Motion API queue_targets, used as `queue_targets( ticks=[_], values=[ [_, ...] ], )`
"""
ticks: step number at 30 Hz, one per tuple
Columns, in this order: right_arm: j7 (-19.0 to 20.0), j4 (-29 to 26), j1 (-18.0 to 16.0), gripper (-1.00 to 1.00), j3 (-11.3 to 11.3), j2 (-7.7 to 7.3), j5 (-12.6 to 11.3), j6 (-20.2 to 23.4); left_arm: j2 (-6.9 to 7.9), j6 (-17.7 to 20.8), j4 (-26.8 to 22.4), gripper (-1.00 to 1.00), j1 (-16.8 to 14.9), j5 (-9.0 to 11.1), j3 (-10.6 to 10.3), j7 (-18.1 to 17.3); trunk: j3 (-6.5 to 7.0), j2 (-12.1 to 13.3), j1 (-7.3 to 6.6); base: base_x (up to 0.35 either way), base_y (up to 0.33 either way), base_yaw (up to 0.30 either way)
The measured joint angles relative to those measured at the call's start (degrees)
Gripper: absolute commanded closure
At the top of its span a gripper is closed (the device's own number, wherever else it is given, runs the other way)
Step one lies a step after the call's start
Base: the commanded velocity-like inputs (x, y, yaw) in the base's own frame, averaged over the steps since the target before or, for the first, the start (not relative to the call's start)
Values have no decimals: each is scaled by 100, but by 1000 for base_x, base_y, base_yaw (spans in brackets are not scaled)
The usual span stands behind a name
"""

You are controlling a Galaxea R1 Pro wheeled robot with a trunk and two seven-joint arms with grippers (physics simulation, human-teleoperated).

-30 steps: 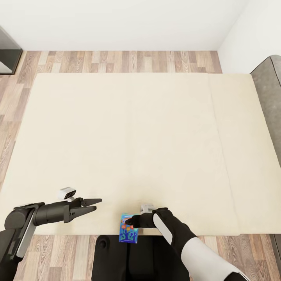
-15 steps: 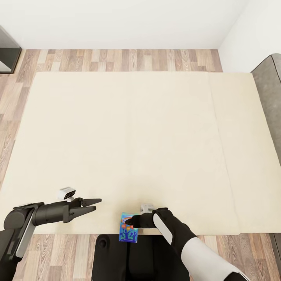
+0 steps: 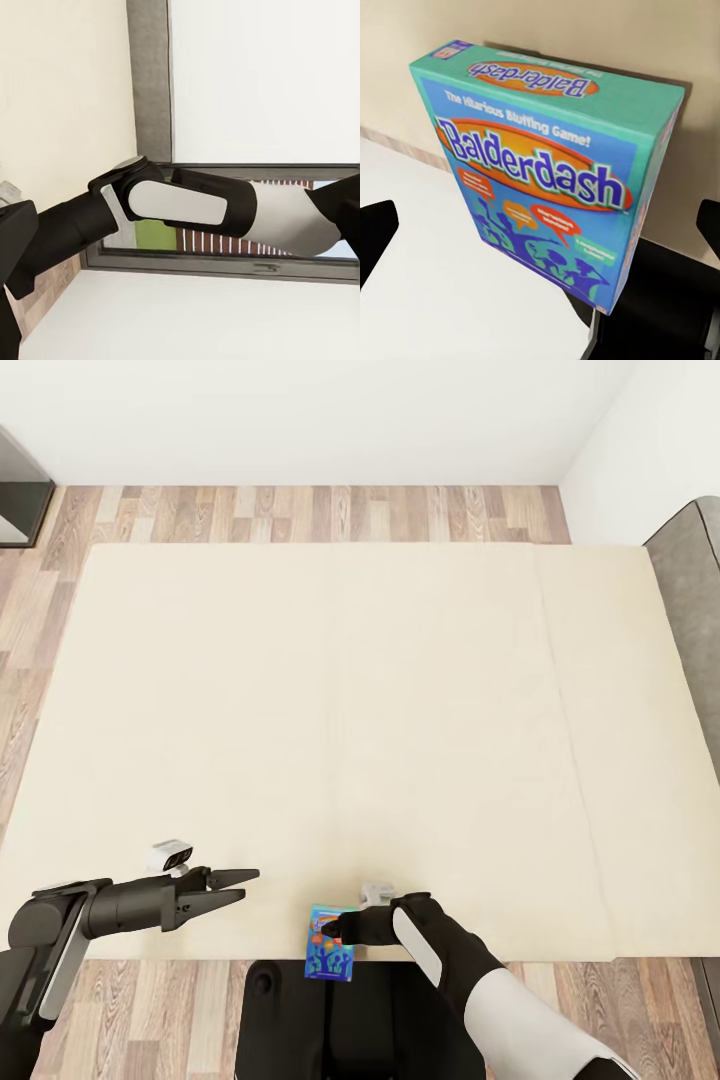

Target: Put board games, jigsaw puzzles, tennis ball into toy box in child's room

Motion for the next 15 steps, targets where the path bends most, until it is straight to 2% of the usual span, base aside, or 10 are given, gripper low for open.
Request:
queue_targets(
  ticks=[15],
  values=[
    [-13,-8,5,-100,7,0,-8,21,1,0,0,-100,-1,0,0,0,0,0,0,0,0,0]
  ],
)
